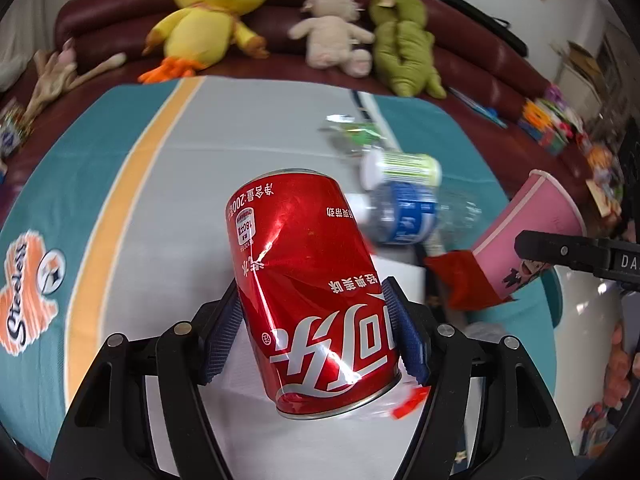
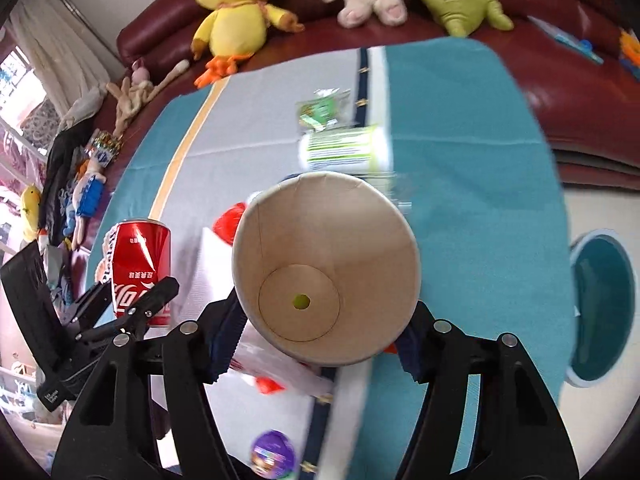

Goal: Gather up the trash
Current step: 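Grasp the pink paper cup with the right tool while the left tool holds the can, then drop the can from the left tool and the cup from the right tool into the bin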

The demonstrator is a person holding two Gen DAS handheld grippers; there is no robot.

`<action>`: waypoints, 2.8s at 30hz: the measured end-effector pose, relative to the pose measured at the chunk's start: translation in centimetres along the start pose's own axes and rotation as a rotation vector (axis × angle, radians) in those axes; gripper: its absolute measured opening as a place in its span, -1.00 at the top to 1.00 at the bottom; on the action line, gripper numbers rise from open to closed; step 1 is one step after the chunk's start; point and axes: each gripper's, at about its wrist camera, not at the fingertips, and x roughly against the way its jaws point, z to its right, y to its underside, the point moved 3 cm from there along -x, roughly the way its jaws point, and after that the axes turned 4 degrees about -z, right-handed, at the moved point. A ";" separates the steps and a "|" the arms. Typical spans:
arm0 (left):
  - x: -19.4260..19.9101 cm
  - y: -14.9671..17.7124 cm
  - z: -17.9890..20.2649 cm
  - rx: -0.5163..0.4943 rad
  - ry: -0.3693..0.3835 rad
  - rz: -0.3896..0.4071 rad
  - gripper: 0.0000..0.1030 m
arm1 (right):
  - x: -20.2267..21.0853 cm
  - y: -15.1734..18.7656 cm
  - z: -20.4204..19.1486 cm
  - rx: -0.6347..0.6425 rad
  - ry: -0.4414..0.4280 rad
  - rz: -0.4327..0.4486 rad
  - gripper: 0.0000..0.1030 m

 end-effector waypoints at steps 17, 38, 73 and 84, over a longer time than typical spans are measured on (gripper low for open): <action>-3.5 -0.3 20.3 -0.353 0.114 -0.069 -0.35 | 7.8 5.7 18.8 -0.262 0.109 0.119 -0.22; -14.1 1.8 41.3 -0.639 0.197 -0.276 -0.35 | 8.0 13.3 37.6 -0.556 0.172 0.119 -0.22; -14.8 0.8 37.4 -0.525 0.155 -0.281 -0.81 | 5.2 11.7 37.4 -0.528 0.169 0.031 -0.44; -14.3 0.5 35.0 -0.484 0.165 -0.281 -0.83 | 4.6 11.3 36.4 -0.546 0.180 -0.010 -0.51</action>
